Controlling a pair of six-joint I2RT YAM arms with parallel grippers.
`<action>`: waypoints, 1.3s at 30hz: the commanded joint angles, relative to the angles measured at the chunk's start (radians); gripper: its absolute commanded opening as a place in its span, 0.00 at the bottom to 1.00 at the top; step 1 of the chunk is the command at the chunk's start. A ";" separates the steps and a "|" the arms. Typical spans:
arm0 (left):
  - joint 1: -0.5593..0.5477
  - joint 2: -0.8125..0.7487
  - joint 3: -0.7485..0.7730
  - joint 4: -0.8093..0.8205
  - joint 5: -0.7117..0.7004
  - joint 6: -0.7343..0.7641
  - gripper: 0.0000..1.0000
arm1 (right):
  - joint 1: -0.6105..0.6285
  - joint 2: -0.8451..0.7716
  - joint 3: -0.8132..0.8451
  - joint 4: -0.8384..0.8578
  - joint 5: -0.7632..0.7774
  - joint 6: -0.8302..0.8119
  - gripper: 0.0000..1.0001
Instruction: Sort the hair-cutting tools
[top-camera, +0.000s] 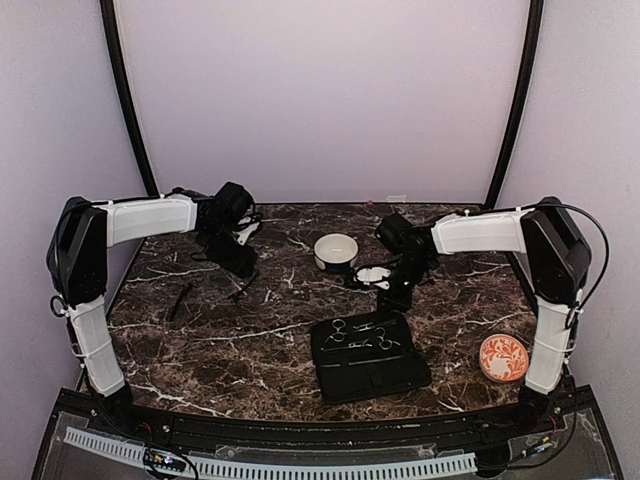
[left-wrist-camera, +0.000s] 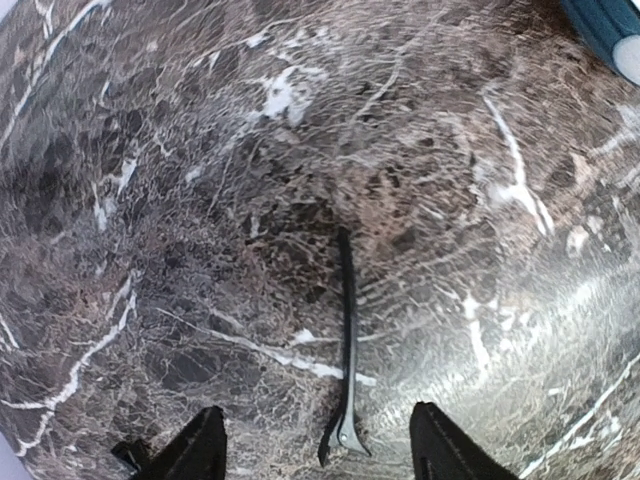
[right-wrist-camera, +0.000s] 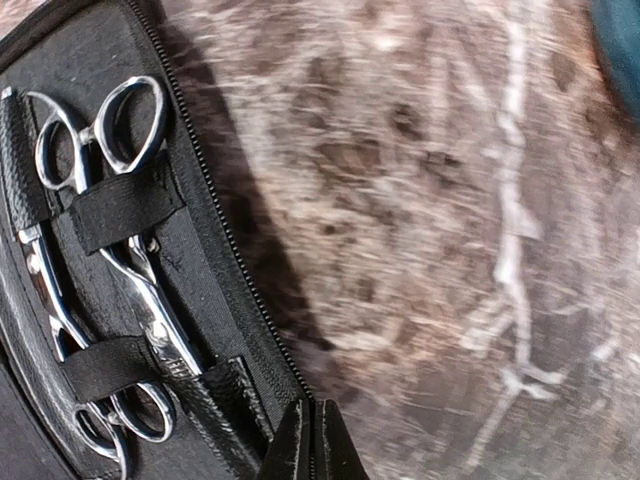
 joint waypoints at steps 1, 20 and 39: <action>0.028 0.047 0.046 -0.039 0.089 0.057 0.57 | -0.015 -0.031 0.059 0.025 0.043 0.022 0.00; 0.036 0.170 0.080 -0.101 0.107 0.090 0.34 | -0.015 -0.194 -0.049 -0.012 -0.035 -0.002 0.16; 0.036 0.181 0.086 -0.156 0.104 0.105 0.15 | -0.006 -0.283 -0.096 -0.065 -0.040 0.001 0.18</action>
